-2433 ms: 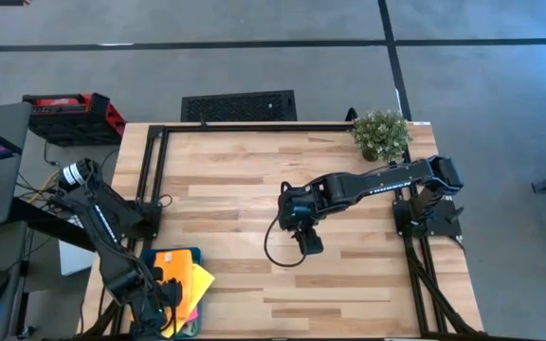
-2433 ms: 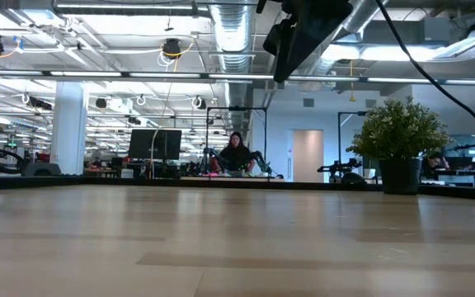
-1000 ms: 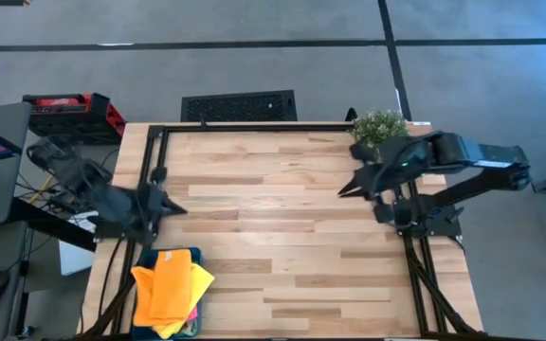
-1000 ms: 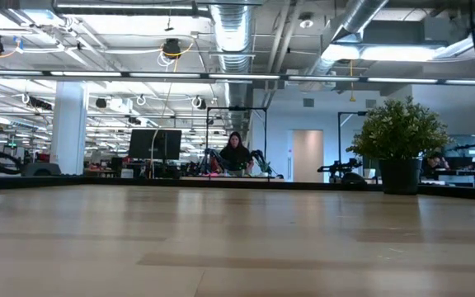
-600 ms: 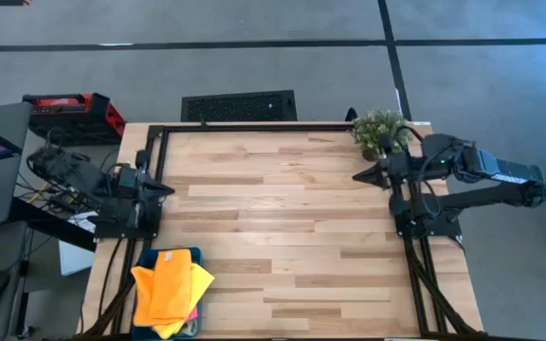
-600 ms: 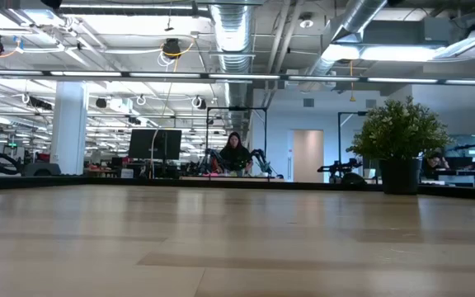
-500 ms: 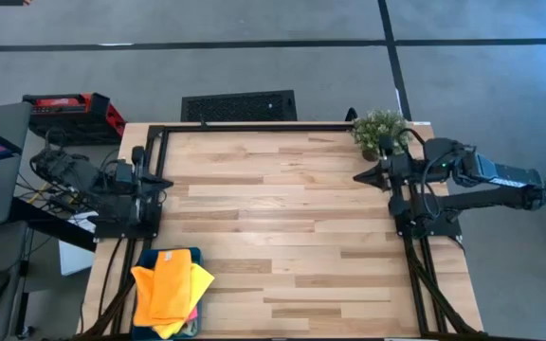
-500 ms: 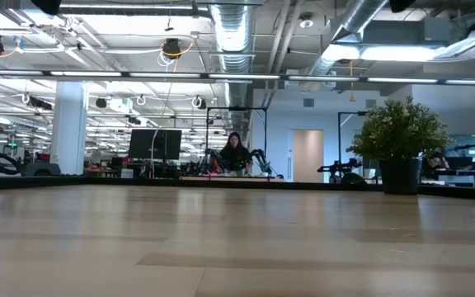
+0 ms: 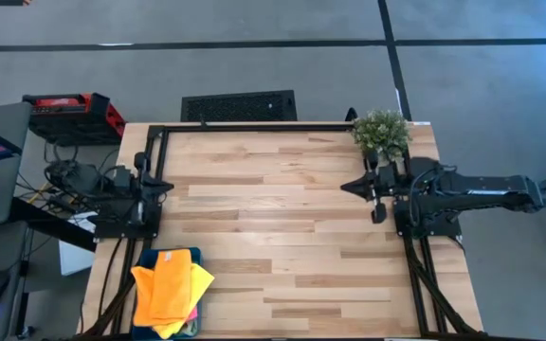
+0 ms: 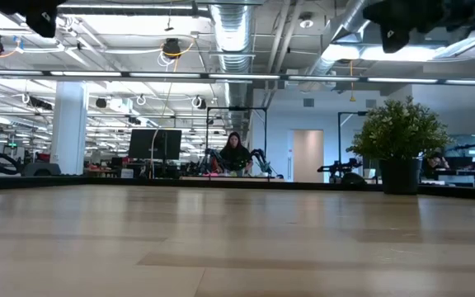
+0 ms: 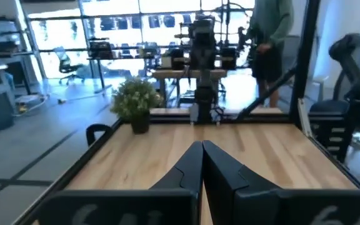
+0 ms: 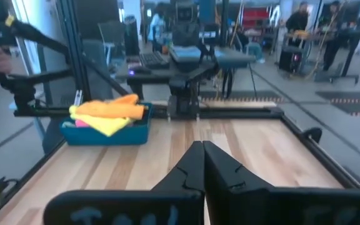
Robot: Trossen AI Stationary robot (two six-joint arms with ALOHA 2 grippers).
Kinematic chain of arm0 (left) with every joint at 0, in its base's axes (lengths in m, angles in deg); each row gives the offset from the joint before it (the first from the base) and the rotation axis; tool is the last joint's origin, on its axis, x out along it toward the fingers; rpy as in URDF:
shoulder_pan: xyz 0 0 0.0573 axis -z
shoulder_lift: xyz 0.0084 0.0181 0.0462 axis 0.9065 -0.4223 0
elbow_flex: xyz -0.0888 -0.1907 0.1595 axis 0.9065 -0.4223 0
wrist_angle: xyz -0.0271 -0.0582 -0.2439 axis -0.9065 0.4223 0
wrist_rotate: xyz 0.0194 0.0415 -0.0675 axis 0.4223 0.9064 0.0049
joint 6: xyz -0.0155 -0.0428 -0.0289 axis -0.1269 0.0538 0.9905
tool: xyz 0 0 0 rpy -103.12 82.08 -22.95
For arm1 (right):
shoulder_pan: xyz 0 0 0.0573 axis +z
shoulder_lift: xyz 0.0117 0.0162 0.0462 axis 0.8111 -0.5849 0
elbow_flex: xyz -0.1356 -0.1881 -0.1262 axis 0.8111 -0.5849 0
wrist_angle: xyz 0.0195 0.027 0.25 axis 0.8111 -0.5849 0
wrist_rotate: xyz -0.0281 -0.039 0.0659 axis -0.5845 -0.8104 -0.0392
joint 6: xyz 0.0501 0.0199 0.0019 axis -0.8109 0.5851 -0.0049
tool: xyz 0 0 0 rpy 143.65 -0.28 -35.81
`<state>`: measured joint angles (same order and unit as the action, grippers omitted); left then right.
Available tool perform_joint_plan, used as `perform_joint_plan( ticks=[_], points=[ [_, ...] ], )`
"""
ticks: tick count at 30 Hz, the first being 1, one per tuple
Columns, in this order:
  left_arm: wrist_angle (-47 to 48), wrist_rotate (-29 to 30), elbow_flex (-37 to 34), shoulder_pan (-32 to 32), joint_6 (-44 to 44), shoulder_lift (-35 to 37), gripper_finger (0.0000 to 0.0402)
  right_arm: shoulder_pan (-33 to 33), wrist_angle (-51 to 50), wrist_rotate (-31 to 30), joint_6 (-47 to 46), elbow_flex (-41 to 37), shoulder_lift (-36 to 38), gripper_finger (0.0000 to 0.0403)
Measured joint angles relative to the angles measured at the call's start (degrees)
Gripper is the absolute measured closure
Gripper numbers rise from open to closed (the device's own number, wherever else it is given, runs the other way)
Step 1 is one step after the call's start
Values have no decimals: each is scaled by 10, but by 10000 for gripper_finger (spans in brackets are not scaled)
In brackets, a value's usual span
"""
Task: Fold microfiber towels
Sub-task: Return to Home Position
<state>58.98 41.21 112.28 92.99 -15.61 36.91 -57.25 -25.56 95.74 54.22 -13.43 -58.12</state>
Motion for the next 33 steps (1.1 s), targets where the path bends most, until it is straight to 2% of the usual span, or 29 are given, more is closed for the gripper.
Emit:
perform_joint_plan(
  ticks=[5,13,19,25,33],
  points=[
    [-19,-4,-35,0,-4,1,401,0,92,0,0,-63,-6,388],
    [-125,-13,-95,0,-45,1,401,12,256,1,-12,-157,-8,387],
    [-170,-13,-159,0,-43,1,401,32,345,2,-29,-221,-11,391],
    [-244,-13,-228,0,-47,1,401,53,392,1,-28,-261,-12,389],
    [-280,-12,-276,0,-44,1,401,82,378,1,-4,-263,-29,392]
  ],
)
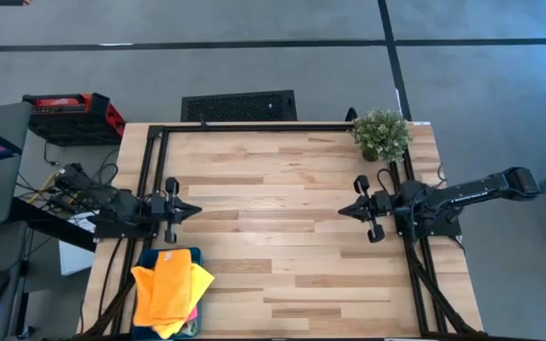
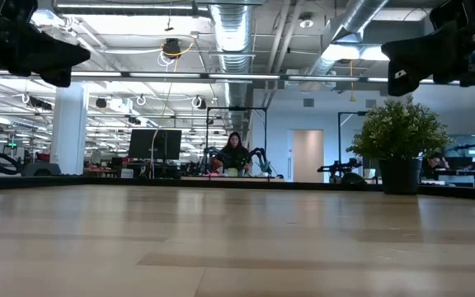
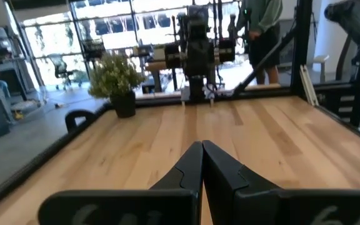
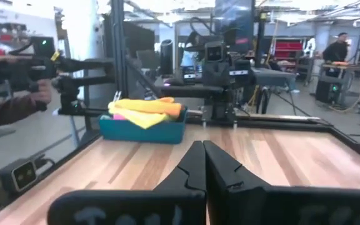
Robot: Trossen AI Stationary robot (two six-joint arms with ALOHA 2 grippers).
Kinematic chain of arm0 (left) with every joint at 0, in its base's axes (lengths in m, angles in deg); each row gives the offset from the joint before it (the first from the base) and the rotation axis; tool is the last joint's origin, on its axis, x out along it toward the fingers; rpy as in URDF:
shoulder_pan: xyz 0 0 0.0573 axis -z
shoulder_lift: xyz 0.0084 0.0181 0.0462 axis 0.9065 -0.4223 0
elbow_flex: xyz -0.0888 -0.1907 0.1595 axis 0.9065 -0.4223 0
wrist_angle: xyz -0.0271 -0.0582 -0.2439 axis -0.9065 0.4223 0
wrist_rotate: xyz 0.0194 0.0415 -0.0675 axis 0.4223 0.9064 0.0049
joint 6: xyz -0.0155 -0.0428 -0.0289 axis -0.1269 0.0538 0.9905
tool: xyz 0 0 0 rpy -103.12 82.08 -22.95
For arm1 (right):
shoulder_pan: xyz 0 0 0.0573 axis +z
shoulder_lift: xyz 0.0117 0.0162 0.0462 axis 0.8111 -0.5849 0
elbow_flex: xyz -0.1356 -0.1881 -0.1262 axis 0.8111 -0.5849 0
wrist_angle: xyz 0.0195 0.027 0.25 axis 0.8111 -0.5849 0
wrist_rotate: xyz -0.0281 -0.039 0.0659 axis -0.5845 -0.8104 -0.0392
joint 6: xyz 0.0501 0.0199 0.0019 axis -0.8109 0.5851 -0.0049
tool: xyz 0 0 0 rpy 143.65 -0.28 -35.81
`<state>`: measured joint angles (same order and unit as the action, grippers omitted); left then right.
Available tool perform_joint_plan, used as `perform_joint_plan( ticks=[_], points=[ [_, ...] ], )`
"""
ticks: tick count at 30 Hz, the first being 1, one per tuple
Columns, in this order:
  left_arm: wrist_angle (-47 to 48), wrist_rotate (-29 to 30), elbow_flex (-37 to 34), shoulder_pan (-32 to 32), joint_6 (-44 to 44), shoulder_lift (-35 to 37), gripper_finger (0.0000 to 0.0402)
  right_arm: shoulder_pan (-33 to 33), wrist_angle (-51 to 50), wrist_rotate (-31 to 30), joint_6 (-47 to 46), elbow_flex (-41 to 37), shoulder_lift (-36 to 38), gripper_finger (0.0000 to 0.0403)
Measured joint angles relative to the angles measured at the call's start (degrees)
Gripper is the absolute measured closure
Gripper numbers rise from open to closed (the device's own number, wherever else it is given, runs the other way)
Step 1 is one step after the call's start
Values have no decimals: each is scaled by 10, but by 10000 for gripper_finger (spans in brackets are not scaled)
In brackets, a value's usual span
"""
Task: Fold microfiber towels
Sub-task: Return to Home Position
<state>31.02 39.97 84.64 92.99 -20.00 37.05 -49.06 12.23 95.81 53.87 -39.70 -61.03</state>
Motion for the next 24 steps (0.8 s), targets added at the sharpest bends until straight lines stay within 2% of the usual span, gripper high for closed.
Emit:
perform_joint_plan(
  ticks=[8,14,24],
  points=[
    [-8,0,-6,0,-10,-2,401,15,2,-1,10,0,-26,383],
    [-7,21,-6,0,-10,-2,401,15,1,-4,10,0,-26,379],
    [-6,22,-6,0,13,-2,401,15,-40,-4,10,-1,-26,378]
  ],
)
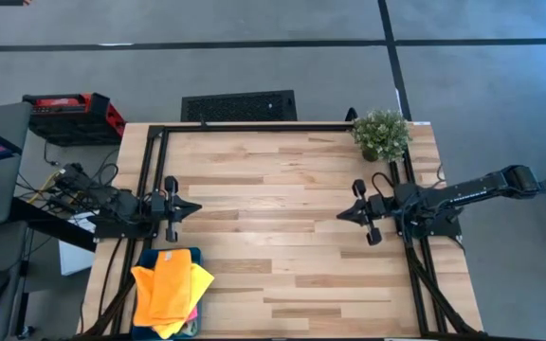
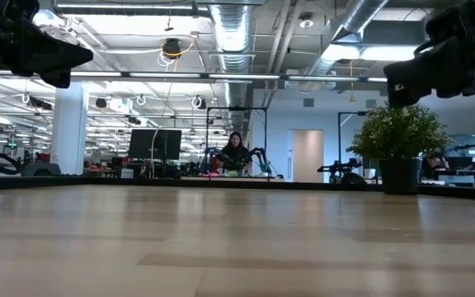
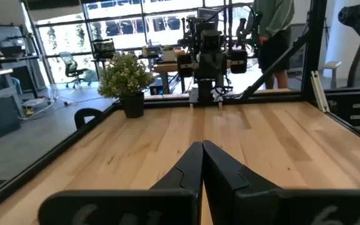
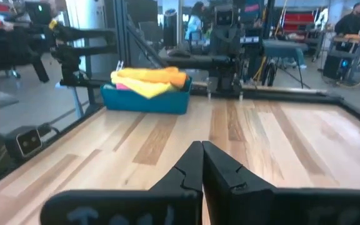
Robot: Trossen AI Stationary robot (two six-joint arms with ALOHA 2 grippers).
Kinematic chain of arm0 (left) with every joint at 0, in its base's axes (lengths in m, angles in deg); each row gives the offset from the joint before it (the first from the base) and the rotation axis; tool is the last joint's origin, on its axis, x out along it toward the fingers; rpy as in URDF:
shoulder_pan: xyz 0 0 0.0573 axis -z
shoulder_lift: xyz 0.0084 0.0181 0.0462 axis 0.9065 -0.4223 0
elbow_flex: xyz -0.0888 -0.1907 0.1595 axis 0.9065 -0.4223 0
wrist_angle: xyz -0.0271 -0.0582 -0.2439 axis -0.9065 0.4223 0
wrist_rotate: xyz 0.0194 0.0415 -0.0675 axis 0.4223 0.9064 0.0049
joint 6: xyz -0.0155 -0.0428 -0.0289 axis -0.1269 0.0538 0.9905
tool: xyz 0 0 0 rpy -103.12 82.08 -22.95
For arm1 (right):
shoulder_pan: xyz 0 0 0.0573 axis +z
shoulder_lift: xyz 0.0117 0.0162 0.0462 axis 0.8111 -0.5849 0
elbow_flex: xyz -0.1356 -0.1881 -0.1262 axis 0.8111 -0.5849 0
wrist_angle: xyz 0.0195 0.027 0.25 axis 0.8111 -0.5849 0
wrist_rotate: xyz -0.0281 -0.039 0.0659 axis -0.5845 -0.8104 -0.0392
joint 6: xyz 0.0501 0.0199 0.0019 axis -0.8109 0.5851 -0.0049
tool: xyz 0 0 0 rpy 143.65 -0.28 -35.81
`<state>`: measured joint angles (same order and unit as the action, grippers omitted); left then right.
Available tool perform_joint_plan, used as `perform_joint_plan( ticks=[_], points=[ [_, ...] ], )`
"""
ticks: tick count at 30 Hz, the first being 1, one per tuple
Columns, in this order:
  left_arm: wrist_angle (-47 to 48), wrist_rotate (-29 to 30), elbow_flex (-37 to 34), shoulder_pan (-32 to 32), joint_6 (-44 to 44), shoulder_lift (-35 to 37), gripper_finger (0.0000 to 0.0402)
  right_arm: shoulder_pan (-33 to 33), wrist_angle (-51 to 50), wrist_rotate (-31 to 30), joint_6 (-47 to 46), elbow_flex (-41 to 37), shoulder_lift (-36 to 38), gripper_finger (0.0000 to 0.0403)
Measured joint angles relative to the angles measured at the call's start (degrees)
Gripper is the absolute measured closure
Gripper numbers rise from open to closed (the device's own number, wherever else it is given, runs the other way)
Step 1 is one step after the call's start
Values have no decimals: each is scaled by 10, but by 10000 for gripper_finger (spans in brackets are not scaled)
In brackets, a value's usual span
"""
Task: Fold microfiber towels
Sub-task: Return to Home Position
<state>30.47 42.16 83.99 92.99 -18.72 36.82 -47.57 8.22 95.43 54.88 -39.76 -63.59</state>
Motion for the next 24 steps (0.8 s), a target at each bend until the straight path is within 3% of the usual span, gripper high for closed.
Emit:
perform_joint_plan(
  ticks=[24],
  points=[
    [1,0,0,0,1,0,401,0,-83,0,0,0,0,372]
  ],
)
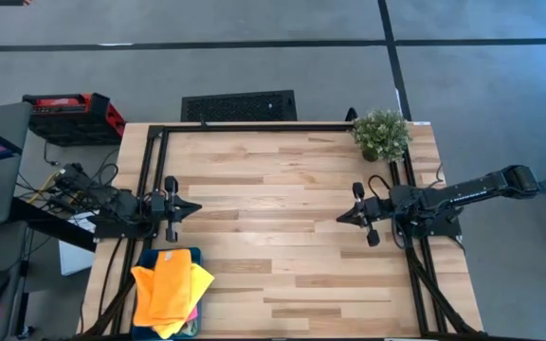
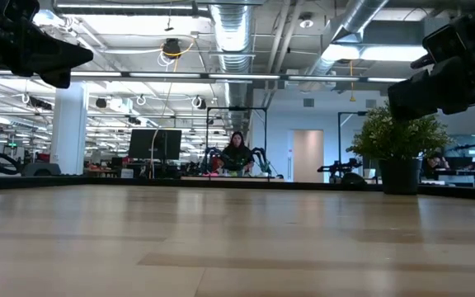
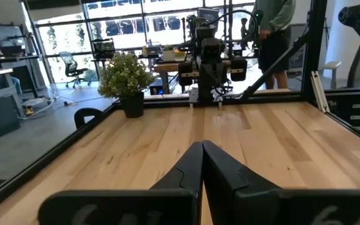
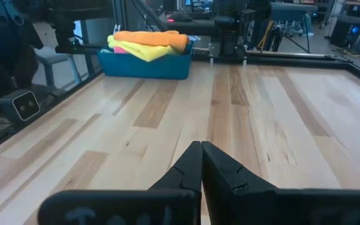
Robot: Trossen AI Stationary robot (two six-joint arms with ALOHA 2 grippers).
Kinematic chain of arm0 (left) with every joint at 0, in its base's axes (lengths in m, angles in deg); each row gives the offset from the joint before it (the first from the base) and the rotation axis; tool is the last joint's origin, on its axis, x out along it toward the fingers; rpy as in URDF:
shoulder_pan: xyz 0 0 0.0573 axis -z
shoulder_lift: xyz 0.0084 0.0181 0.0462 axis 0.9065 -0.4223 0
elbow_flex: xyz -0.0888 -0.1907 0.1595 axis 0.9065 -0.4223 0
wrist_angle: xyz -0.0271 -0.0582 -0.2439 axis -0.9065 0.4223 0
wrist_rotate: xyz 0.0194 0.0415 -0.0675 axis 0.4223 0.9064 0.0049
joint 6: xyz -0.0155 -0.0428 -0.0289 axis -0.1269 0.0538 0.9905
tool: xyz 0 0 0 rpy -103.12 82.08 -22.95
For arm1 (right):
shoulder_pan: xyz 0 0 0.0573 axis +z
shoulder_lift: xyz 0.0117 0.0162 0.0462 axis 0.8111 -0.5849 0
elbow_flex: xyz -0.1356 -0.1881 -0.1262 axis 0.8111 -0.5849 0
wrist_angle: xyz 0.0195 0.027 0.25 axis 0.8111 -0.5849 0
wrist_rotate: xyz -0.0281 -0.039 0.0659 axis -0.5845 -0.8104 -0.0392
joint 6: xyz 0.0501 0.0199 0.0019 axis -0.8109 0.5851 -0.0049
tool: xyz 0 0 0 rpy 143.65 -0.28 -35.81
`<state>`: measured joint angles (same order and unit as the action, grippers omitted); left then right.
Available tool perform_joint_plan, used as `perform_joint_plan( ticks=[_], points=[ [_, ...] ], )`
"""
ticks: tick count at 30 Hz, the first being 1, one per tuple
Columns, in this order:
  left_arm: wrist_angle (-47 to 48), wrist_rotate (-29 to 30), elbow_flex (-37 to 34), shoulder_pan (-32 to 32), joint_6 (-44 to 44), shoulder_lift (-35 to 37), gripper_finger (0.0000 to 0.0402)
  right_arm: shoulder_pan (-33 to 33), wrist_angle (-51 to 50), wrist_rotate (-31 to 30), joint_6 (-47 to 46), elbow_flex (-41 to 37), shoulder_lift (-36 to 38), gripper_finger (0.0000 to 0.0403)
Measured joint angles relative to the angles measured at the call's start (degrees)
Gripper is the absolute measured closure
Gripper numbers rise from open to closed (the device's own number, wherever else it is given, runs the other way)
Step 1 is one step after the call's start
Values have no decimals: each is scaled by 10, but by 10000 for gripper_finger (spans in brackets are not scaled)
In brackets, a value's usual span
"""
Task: Fold microfiber towels
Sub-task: Return to Home Position
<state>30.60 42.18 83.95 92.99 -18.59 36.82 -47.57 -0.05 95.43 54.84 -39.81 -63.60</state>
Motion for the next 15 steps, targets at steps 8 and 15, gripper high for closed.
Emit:
perform_joint_plan(
  ticks=[8,15],
  points=[
    [0,0,0,0,0,0,401,0,0,0,0,0,0,373],
    [0,0,0,0,0,0,401,0,0,0,0,0,0,371]
  ],
)
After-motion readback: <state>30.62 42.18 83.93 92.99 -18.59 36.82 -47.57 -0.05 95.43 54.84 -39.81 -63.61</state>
